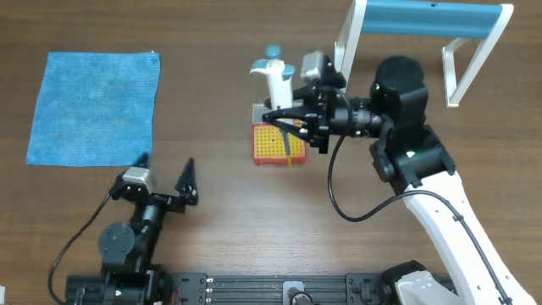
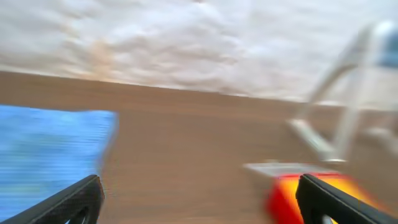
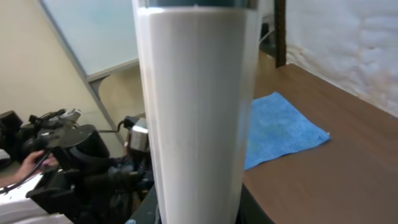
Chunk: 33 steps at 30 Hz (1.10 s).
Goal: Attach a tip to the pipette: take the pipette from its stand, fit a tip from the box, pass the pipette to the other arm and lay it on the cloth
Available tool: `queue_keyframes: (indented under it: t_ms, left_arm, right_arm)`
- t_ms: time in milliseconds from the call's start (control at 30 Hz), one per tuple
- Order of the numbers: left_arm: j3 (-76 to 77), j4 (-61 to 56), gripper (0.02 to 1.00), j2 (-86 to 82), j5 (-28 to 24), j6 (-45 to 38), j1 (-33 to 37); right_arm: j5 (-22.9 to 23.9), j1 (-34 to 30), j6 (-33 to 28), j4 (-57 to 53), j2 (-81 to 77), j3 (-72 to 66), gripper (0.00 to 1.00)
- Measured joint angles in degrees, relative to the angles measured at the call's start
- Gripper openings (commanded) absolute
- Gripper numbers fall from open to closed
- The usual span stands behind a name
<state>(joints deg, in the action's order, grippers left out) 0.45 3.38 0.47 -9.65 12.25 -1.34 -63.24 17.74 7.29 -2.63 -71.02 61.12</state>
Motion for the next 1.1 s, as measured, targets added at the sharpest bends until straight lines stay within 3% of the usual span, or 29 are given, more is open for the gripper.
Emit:
queue_keyframes:
  t_ms: [67,167,233,400,500,700,867,1100]
  left_arm:
    - [0.0,-0.96,0.998,0.0,-13.11,12.59,0.0]
    - [-0.13,-9.79,0.996,0.37,-20.57,26.27,0.0]
    - [0.02,-21.0,0.996,0.26,-21.77,28.57,0.07]
    - [0.07,-23.65,0.996,8.15,-26.23,32.22,2.73]
    - [9.18,-28.79,0.996,23.58,-29.73,31.74,2.82]
    - [40.46,-29.49,0.998,61.68,-50.71,33.59,1.2]
    - [46.38,-56.68,0.996,74.6,-55.82,37.92,-10.1]
    - [46.49,-63.47,0.996,74.75,-56.43,41.51,-13.77]
  right_arm:
    - [-2.21,-3.15,0.15,-0.2,0.0,0.0,0.075]
    - [-4.68,-3.82,0.61,-2.29,0.02,0.0,0.077]
    - [-5.18,-3.82,0.66,-3.37,0.0,0.0,0.077]
    - [-7.34,-3.82,0.63,-3.52,-0.55,0.0,0.077]
    - [-8.17,-3.87,0.68,-3.85,-0.85,-0.04,0.077]
    - [-11.1,-3.87,1.29,-3.63,-1.14,0.0,0.077]
    - [-11.93,-3.87,2.75,-3.67,-1.16,0.0,0.077]
    - [-12.0,-1.25,2.8,-2.69,-1.16,0.0,0.082]
